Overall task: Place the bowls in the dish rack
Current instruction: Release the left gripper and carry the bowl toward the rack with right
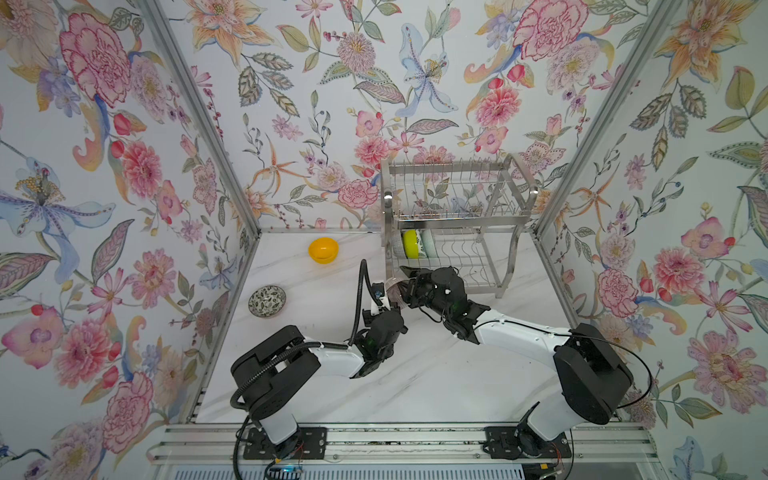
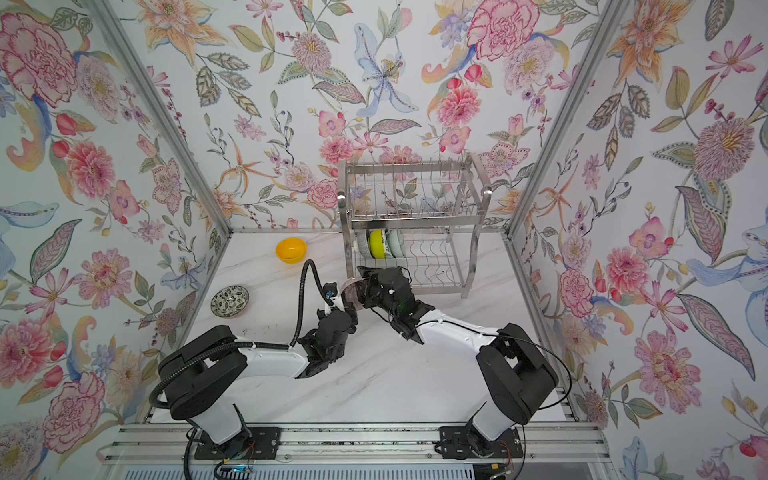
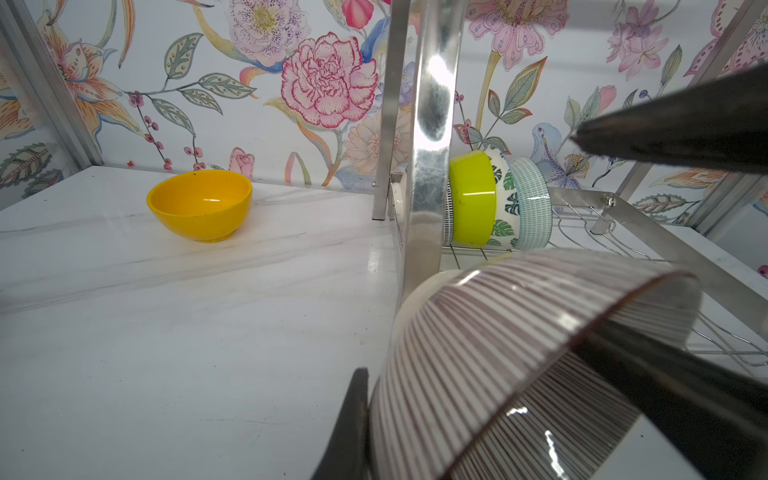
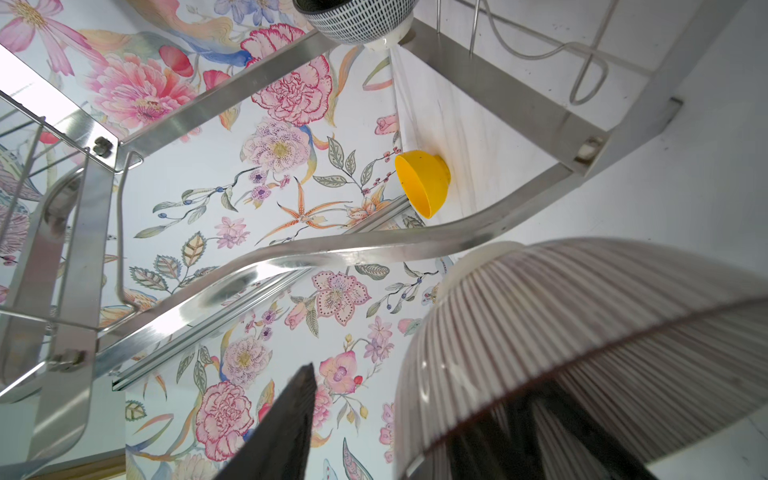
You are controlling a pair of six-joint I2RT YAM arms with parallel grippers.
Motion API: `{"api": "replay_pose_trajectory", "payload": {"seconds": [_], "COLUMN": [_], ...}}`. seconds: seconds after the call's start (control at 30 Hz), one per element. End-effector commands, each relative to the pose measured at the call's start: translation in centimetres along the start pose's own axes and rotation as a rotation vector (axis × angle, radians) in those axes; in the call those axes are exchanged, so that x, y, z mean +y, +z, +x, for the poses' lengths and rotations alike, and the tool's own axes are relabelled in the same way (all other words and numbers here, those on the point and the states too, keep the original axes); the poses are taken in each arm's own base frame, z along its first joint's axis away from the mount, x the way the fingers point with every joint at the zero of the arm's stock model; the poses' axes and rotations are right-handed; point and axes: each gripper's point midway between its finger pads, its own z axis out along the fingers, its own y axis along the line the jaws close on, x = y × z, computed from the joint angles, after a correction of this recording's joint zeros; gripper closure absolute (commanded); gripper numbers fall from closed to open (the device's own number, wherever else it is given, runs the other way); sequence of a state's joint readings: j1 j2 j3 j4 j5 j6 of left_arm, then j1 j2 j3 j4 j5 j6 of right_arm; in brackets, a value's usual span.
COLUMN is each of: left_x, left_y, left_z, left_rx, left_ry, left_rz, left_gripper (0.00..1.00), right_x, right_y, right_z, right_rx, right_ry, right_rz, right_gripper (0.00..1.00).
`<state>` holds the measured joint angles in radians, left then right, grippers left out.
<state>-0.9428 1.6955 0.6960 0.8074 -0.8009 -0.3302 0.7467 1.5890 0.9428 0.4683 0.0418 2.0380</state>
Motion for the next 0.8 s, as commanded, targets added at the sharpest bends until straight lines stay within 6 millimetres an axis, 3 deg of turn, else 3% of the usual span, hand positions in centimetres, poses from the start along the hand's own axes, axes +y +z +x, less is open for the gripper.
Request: {"api": "replay_pose_trajectory", "payload": {"seconds": [0.0,0.37,0.47,0.77], "left_x": [-0.2,-0.2,-0.2,-0.2], "left_y": [-0.3,-0.5,-0.6,-0.9], "left_z": [-1.4,-1.8,-1.9,-1.6], "left_rx": [-0.055,-0.068,-0.065,-0.041], "left_ry": [-0.04,-0.036,-0.036,-0.07], "left_rz": [-0.011,-0.012,-0.009,0.02], "left_gripper": [1.0,1.0,0.99,0.68], "right_x": [0.0,-1.3,-1.3,0.7], "right_y": [0.5,0.6,0.3,-0.3], "right_z": [0.4,-0.4,-0.6,-0.9], "right_rx": [0.006,-0.013,-0.021,0.015], "right_ry": [0.003,-0.028,-0.047,-0.138], "right_rz": [0.0,0.015,0.012,-0.088], "right_gripper": [0.56,0.9,0.94,1.0]}}
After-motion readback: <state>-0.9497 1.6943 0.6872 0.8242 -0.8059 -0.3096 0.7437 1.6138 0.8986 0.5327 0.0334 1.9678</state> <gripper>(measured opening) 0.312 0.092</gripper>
